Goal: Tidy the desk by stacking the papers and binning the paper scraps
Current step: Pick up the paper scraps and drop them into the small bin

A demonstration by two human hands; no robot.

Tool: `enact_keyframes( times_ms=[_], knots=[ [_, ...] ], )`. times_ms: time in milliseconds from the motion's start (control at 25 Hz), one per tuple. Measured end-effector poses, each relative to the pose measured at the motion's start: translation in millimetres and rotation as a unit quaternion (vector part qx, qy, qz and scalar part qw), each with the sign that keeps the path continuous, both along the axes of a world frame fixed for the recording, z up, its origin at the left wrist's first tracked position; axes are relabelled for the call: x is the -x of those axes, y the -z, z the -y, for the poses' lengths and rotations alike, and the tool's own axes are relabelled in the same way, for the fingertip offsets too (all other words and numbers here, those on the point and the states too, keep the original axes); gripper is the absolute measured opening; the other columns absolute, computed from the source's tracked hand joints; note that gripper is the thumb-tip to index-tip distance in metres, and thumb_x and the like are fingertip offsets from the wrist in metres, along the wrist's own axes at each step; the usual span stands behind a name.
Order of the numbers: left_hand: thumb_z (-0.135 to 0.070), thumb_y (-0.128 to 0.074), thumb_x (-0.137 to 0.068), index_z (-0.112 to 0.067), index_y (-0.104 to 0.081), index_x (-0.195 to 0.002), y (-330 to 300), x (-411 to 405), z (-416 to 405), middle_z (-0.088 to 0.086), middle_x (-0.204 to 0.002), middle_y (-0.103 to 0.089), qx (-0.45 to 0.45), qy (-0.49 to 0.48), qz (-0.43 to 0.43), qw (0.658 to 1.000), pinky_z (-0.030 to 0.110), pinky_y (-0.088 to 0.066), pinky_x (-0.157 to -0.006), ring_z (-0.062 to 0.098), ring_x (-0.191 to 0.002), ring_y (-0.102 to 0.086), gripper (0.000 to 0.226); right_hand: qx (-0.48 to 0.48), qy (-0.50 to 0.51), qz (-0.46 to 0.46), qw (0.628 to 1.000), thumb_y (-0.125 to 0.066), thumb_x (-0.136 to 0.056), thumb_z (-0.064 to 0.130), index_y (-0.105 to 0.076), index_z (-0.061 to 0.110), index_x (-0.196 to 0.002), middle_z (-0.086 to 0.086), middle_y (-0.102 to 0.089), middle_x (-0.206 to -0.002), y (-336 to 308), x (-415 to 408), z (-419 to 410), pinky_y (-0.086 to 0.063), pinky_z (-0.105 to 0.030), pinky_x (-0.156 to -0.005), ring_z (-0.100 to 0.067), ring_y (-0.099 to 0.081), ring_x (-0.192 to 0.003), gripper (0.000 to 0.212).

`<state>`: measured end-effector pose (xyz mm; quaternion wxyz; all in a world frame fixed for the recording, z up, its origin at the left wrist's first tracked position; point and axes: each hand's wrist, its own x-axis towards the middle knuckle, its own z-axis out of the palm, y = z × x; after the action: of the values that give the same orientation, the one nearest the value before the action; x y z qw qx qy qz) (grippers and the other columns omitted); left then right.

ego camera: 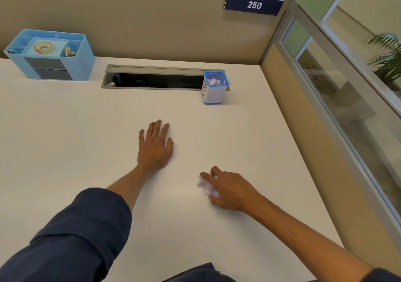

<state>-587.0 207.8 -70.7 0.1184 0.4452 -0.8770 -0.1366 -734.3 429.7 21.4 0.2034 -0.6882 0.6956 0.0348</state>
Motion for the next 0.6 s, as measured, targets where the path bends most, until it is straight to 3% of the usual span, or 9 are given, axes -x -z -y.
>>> enact_keyframes(
  times_ms=[80, 320, 440, 520, 600],
  knots=[
    [-0.044, -0.021, -0.095, -0.023, -0.029, -0.15, 0, 0, 0, 0.002, -0.161, -0.022, -0.001, 0.0, 0.004, 1.0, 0.05, -0.008, -0.12, 0.02, -0.149, -0.013, 0.06, -0.006, -0.018, -0.004, 1.0, -0.047, -0.094, 0.022, -0.049, 0.028, -0.129, 0.008, -0.047, -0.111, -2, -5, 6, -0.034, -0.025, -0.066, -0.015, -0.05, -0.076, 0.035],
    [-0.044, -0.022, -0.095, -0.023, -0.03, -0.15, 0, 0, 0, 0.001, -0.161, -0.021, -0.003, -0.002, 0.006, 1.0, 0.05, -0.008, -0.12, 0.019, -0.149, -0.013, 0.059, -0.085, 0.003, -0.002, 0.996, -0.042, -0.098, 0.007, -0.06, 0.012, -0.121, -0.016, -0.052, -0.119, 2, -12, 19, -0.039, -0.032, -0.075, -0.035, -0.054, -0.101, 0.029],
    [-0.043, -0.022, -0.095, -0.023, -0.03, -0.15, -1, 0, 0, 0.001, -0.161, -0.022, -0.003, -0.001, 0.005, 1.0, 0.05, -0.007, -0.12, 0.019, -0.149, -0.013, 0.059, -0.072, 0.001, 0.001, 0.997, -0.045, -0.099, 0.011, -0.063, 0.003, -0.104, -0.014, -0.056, -0.105, 4, -15, 20, -0.033, -0.027, -0.072, -0.031, -0.056, -0.094, 0.02],
    [-0.043, -0.022, -0.095, -0.023, -0.03, -0.15, -1, 0, 0, 0.002, -0.161, -0.022, -0.006, -0.002, 0.004, 1.0, 0.05, -0.007, -0.12, 0.019, -0.149, -0.013, 0.06, -0.059, -0.021, 0.008, 0.998, -0.048, -0.1, 0.018, -0.065, -0.002, -0.1, -0.016, -0.059, -0.103, 4, -15, 19, -0.027, -0.024, -0.07, -0.03, -0.058, -0.092, 0.026],
    [-0.044, -0.022, -0.094, -0.023, -0.03, -0.15, -2, 0, -1, 0.002, -0.161, -0.022, -0.003, -0.003, 0.001, 1.0, 0.05, -0.007, -0.12, 0.019, -0.149, -0.013, 0.06, -0.008, -0.035, 0.026, 0.999, -0.06, -0.093, 0.012, -0.071, 0.0, -0.095, -0.017, -0.068, -0.097, 9, -11, 17, -0.03, -0.02, -0.061, -0.029, -0.065, -0.086, 0.017]
  ],
)
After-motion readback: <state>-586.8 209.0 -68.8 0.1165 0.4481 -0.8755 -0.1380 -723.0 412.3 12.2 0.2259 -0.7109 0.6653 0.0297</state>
